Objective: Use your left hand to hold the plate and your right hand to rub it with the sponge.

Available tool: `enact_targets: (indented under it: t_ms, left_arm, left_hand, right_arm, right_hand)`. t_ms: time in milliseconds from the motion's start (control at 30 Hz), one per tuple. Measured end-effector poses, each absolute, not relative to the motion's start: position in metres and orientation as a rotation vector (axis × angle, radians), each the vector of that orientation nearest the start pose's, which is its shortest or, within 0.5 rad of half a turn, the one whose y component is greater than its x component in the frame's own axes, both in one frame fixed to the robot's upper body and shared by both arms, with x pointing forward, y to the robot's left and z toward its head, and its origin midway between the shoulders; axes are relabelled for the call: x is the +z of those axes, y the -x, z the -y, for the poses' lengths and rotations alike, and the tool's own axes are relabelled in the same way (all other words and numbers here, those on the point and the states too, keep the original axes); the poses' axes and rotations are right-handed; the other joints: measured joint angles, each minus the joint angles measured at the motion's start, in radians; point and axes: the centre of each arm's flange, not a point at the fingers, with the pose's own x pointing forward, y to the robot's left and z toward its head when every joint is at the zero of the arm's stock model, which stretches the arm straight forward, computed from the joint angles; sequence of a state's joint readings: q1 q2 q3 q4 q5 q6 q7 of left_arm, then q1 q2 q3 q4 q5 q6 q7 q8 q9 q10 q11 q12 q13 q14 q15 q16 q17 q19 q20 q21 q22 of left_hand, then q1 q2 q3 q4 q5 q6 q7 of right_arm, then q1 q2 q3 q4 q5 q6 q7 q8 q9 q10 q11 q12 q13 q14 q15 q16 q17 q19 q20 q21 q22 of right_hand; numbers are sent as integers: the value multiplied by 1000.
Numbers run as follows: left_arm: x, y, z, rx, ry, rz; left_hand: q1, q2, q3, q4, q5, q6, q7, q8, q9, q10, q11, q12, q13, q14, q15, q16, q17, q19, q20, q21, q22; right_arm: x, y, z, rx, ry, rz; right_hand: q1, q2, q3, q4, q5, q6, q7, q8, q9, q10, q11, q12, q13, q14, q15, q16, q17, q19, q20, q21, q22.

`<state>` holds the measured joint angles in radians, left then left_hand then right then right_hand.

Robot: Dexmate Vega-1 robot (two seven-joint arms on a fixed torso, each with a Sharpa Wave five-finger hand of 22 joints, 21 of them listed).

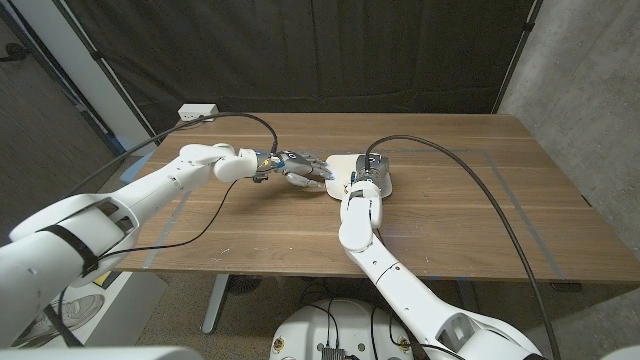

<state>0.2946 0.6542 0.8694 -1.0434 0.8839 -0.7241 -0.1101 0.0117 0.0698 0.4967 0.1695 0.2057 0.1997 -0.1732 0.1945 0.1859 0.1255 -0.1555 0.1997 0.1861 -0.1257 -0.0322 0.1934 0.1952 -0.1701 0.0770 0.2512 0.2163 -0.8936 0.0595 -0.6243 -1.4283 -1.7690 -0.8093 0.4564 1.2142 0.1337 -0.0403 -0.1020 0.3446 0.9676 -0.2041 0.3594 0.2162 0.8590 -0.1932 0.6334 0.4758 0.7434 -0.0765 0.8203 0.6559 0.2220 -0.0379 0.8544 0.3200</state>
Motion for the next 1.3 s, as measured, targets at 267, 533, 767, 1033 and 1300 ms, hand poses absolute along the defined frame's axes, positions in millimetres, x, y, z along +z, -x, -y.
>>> enact_targets:
  t_ms: [267,533,767,1033,1300]
  left_arm:
    - [6,-671,-201,-618,-1982,800]
    - [9,-671,-204,-607,-1985,803]
    - [18,-664,-206,-591,-1938,876]
    - [36,-656,-213,-532,-1799,998]
    - [44,-656,-224,-489,-1733,1017]
  left_hand:
    - [0,0,0,0,0,-4,-3,0,0,0,0,-2,0,0,0,0,0,0,0,0,0]
    - [3,3,0,0,0,-25,-8,-4,-2,-32,11,-10,0,-3,-4,0,0,0,0,4,0]
    - [7,7,0,0,0,-109,-33,-17,3,-105,10,-17,0,-9,-1,0,0,0,0,4,0]
    - [23,7,0,0,0,-174,-41,-21,3,-158,4,-22,0,-27,-2,0,0,0,0,4,0]
    - [18,12,0,0,0,-196,-44,-21,3,-174,14,-22,0,-38,-2,-6,3,0,0,4,0]
  right_arm:
    - [-73,-586,64,-394,1587,-35]
    - [-67,-578,76,-468,1498,-26]
    - [-58,-569,95,-572,1388,-12]
    - [-47,-556,113,-686,1286,7]
    - [-43,-550,120,-759,1243,33]
  right_hand:
    - [0,0,0,0,0,-2,-2,4,0,0,0,0,0,0,0,0,0,-3,-3,4,-4]
    - [0,0,-4,4,0,1,-3,7,0,4,-4,0,3,5,-5,0,0,-9,2,15,-7]
    - [2,-3,-4,4,0,12,-3,8,0,11,0,0,6,7,-4,0,4,-9,2,15,-9]
    - [1,-1,-4,4,4,12,-3,8,0,11,0,-3,10,7,-4,0,4,-9,2,28,-14]
    - [-2,1,-7,7,4,11,-3,8,0,15,-4,-4,10,7,-4,0,4,-14,-4,38,-19]
